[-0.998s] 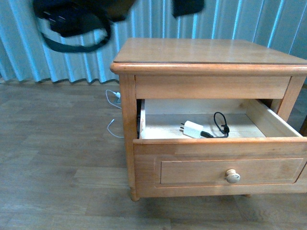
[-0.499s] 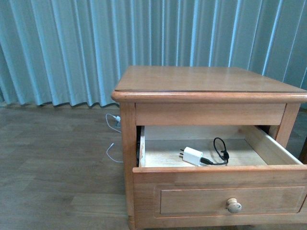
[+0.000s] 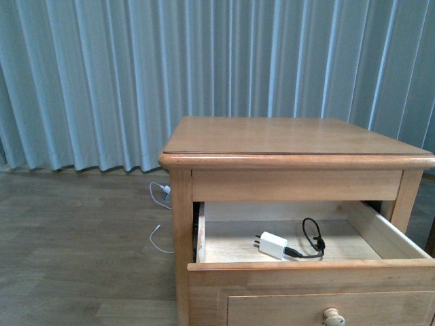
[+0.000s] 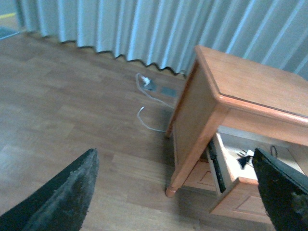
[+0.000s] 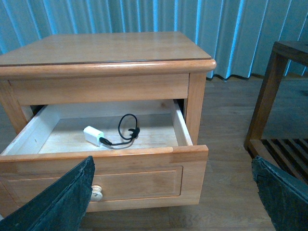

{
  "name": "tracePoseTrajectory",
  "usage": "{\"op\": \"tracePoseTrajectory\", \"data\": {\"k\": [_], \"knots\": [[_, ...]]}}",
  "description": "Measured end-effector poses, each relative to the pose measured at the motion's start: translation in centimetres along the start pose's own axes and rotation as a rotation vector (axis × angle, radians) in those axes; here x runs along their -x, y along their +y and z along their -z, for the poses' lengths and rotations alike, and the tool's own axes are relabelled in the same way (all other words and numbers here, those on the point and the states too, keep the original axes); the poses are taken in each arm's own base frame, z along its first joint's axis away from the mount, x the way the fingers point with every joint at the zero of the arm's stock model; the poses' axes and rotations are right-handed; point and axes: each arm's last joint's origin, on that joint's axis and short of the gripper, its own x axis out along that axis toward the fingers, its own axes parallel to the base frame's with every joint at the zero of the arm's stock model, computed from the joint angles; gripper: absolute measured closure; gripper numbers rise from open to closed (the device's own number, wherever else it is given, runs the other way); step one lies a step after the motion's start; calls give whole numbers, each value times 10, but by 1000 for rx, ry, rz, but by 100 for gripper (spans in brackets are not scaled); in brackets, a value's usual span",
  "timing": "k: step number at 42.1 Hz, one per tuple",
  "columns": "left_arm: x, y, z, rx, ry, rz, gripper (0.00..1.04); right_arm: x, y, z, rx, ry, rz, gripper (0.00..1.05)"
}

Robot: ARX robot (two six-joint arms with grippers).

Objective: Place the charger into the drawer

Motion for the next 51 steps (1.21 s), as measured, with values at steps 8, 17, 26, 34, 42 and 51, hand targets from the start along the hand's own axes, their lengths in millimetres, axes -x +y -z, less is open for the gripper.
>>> {"op": "tracePoseTrajectory", "data": {"k": [8,17,26,34,42,51], "knots": [[-1,8,22,-163,-47,77,39,0,0,0,0,0,0,8],[-3,15,55,-209,-38,76,88,0,0,0,0,0,0,8],[-4,20,74,-217,-36,75,101,0,0,0,0,0,0,8],[-4,21,82,-218,-35,75,101,0,0,0,0,0,0,8],[-5,23,87,-218,-36,75,101,0,0,0,0,0,0,8],[-5,24,92,-218,-34,75,101,0,0,0,0,0,0,8]]}}
